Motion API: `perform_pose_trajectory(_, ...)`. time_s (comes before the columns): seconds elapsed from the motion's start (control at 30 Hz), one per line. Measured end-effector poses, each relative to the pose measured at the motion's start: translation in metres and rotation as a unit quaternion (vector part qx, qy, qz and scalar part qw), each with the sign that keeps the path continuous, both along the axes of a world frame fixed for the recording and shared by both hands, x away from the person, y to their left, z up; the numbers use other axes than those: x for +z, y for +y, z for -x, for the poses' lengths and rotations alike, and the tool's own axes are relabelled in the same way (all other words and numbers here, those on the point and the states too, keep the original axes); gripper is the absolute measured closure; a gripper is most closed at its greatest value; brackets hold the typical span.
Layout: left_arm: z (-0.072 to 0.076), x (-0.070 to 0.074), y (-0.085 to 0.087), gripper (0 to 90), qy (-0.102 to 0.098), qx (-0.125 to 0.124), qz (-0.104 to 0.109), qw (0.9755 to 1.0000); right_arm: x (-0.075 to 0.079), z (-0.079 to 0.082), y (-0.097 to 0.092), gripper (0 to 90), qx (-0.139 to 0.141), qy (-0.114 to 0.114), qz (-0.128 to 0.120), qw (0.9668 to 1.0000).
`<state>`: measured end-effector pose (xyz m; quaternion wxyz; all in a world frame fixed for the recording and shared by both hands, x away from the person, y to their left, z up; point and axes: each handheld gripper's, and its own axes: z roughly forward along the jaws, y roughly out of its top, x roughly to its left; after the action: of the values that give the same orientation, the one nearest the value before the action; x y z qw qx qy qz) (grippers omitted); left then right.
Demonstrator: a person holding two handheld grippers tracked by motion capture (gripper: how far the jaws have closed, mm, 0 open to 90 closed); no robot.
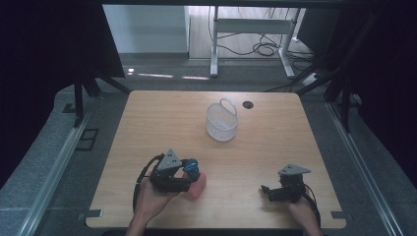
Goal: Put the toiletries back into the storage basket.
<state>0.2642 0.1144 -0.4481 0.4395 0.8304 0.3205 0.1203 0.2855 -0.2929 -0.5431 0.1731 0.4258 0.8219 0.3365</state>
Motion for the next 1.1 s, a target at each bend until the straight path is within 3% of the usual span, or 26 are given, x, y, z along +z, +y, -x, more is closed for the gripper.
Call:
perform_pose_trajectory(0.37, -0.001, -0.003, -0.007, 49.9, -0.011, -0.007, -0.009, 0.9999, 0.0, 0.0, 0.0, 0.0, 0.0, 0.0, 0.0, 1.0)
perform_pose_trajectory(0.67, 0.001, 0.0, -0.011, 52.7, -0.018, 0.004, -0.025, 0.9995, 0.0, 0.0, 0.0, 0.0, 0.0, 0.0, 0.0, 1.0)
perform_pose_trajectory(0.93, -0.004, 0.011, -0.006, 52.8, -0.014, 0.013, 0.003, 0.9998, 0.0, 0.0, 0.0, 0.0, 0.0, 0.0, 0.0, 1.0)
perform_pose_trajectory(1.1, -0.007, 0.018, -0.005, 52.8, -0.014, 0.015, 0.002, 0.9998, 0.0, 0.0, 0.0, 0.0, 0.001, 0.0, 0.001, 1.0)
